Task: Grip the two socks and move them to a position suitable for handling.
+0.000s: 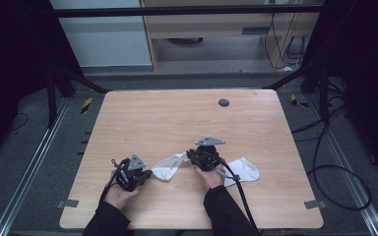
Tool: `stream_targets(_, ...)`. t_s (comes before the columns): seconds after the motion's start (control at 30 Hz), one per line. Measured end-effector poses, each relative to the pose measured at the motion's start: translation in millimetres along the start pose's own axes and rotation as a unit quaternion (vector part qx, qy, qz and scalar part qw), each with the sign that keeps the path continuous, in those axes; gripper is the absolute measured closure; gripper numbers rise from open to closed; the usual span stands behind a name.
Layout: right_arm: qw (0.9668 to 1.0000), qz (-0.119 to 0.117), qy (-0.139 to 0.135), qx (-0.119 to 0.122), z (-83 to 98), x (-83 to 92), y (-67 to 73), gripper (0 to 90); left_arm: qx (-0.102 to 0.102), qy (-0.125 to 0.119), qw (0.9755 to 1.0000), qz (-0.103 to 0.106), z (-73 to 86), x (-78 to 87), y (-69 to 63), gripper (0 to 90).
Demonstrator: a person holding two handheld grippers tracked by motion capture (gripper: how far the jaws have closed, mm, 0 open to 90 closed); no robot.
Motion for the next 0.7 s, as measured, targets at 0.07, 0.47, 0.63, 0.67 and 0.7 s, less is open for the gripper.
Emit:
stream_targets(0.07,1.0000,0.003,-0.003,0.008,-0.3,-1.1,0.8,71.8,0.002,0.000,1.0000,-0.007,0.8,-1.2,1.0,87.8)
stream_targets(0.47,0.9988,0.000,-0.040,0.029,-7.2,17.5,-1.8,64.5,0.063,-0.046,0.9964,-0.032,-12.1,12.0,-4.1,63.3)
stream_targets(0.63,0.9988,-0.015,-0.028,0.038,-1.9,14.3,1.7,61.7,0.073,-0.057,0.9949,-0.041,-17.2,12.7,-15.6,58.7)
stream_targets(0.67,0.9988,-0.015,-0.028,0.038,-1.9,14.3,1.7,61.7,0.073,-0.057,0.9949,-0.041,-17.2,12.7,-15.6,57.6)
stream_targets(0.7,0.9987,-0.019,-0.024,0.042,-0.4,11.0,4.0,60.2,0.072,-0.057,0.9946,-0.048,-18.6,11.3,-18.8,57.4)
Point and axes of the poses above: each handheld gripper's, and its own axes: x roughly backward along the jaws, z roughly out of its underside, y roughly to its left, the point moved 5 cm from there along -x, roughly forward along the jaws, and after that the axes turned 7 degrees about -z, right-handed, at the moved point
